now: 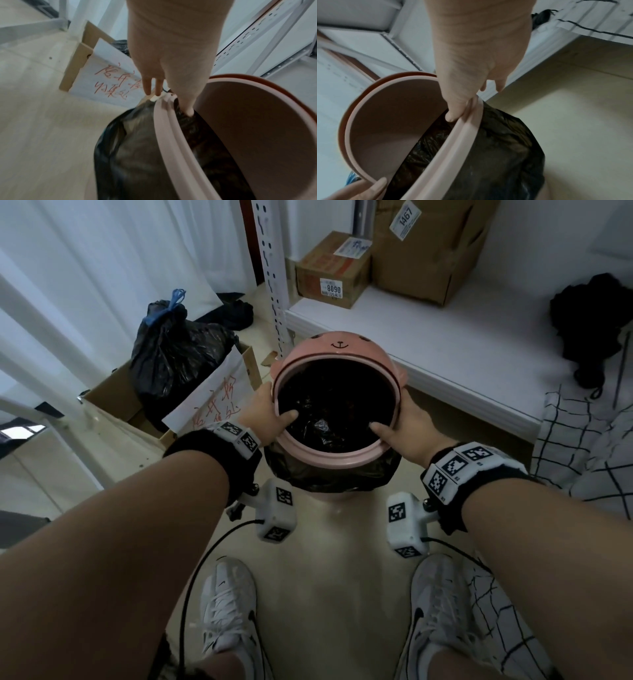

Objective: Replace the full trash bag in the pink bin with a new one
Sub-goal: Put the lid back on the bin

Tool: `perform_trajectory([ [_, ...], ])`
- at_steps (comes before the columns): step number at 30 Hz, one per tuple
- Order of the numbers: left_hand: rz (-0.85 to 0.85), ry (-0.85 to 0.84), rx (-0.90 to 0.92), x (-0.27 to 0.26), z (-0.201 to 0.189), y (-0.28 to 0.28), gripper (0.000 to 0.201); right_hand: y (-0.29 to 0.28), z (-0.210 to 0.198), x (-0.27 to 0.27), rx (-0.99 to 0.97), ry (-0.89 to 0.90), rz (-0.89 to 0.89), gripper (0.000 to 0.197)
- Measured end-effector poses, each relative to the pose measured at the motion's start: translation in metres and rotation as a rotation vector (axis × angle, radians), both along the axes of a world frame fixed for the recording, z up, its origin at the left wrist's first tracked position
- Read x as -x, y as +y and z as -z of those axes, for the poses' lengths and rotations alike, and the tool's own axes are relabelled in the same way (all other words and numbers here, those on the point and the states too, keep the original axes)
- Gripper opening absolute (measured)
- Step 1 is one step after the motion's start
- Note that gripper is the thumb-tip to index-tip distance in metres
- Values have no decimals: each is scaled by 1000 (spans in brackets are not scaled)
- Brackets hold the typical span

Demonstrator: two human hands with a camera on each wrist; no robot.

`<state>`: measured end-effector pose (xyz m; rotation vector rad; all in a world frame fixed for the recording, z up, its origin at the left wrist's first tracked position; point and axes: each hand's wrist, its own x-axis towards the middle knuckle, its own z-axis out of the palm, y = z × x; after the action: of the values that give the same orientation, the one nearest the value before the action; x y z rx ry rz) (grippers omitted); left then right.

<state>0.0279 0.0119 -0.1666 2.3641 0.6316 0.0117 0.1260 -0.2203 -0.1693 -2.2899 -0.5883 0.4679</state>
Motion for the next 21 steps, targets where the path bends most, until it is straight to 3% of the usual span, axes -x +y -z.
perform_trajectory([
  [2,-150,-42,-140,13,-1,-15,54,0,5,18,-50,53,106,68],
  [4,-138,-129,-272,25,-4,-32,39,2,6,36,-78,114,219,61],
  [6,154,-44,-375,36,-10,-48,33,6,3,51,-57,136,328,55],
  [8,472,200,-538,44,-15,-63,41,9,-2,61,-66,165,392,46],
  [10,621,321,-663,48,-23,-68,39,9,-4,69,-47,139,391,46],
  [13,698,377,-625,48,-32,-61,27,-1,-10,70,4,-35,365,54],
  [16,624,407,-636,51,-34,-41,30,-9,-25,63,-31,-206,267,69],
  [18,526,408,-616,55,-33,-28,34,-6,-32,50,23,-208,134,77],
  [21,210,359,-397,57,-22,-17,52,11,-38,29,101,-172,-12,81],
])
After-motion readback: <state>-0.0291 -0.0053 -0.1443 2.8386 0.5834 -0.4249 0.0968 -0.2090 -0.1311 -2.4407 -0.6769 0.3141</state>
